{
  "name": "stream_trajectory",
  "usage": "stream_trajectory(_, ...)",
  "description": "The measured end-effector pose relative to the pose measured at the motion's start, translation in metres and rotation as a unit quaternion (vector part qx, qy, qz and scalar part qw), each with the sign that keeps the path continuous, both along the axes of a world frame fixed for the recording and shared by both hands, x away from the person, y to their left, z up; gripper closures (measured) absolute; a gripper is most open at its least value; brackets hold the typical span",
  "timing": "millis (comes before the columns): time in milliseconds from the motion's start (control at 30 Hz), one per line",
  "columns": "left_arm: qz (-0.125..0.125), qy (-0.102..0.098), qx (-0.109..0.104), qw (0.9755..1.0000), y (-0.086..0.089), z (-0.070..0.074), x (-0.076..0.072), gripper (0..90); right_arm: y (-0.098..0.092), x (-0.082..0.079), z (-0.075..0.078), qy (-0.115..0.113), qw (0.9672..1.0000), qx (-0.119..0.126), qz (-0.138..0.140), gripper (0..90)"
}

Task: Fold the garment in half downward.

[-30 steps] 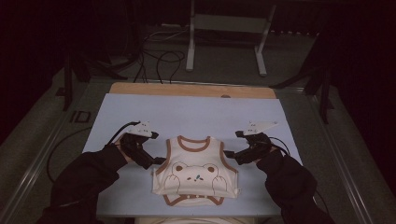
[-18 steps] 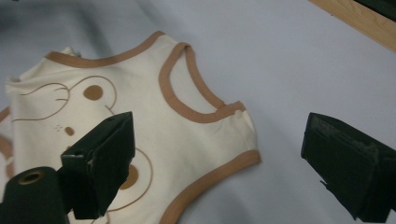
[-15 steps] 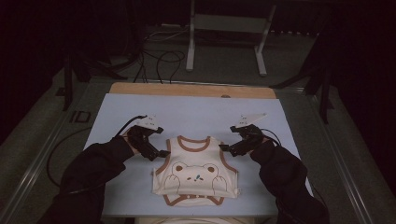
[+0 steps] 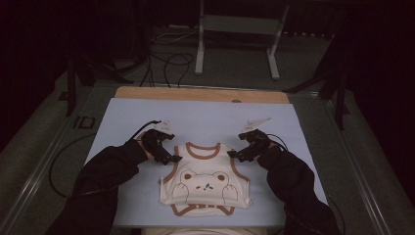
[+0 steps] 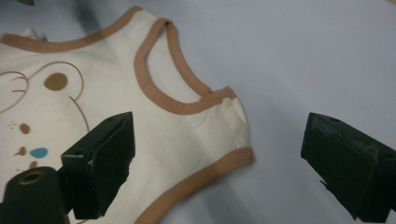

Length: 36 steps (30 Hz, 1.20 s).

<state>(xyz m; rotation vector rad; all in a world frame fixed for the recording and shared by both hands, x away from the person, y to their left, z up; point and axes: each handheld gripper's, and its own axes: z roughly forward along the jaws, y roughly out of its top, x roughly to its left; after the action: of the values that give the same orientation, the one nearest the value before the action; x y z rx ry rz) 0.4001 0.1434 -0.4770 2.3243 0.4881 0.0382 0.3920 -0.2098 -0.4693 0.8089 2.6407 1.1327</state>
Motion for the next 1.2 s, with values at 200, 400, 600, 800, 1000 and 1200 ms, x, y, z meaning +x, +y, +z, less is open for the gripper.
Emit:
stream_trajectory(200, 0.006, 0.010, 0.007, 0.9999, -0.003, -0.011, 0.007, 0.0, 0.001, 0.004, -0.008, 0.007, 1.0000, -0.001, -0.001, 10.4)
stream_trajectory(400, 0.019, 0.018, 0.031, 0.9992, -0.008, -0.020, 0.011, 0.0, -0.002, 0.010, -0.015, 0.018, 0.9996, -0.007, -0.021, 10.4)
stream_trajectory(600, 0.025, 0.013, 0.036, 0.9990, -0.010, -0.025, 0.015, 4.1, 0.001, 0.015, -0.022, 0.020, 0.9995, -0.015, -0.020, 10.4)
stream_trajectory(800, 0.028, 0.008, 0.033, 0.9990, -0.011, -0.029, 0.020, 12.9, 0.005, 0.023, -0.030, 0.015, 0.9995, -0.023, -0.018, 23.3)
stream_trajectory(1000, 0.022, 0.009, 0.040, 0.9989, -0.011, -0.034, 0.022, 22.1, 0.009, 0.026, -0.039, 0.019, 0.9990, -0.038, -0.013, 41.3)
stream_trajectory(1200, 0.025, -0.009, 0.046, 0.9986, -0.012, -0.037, 0.022, 39.3, 0.012, 0.025, -0.045, 0.014, 0.9978, -0.065, -0.005, 46.7)
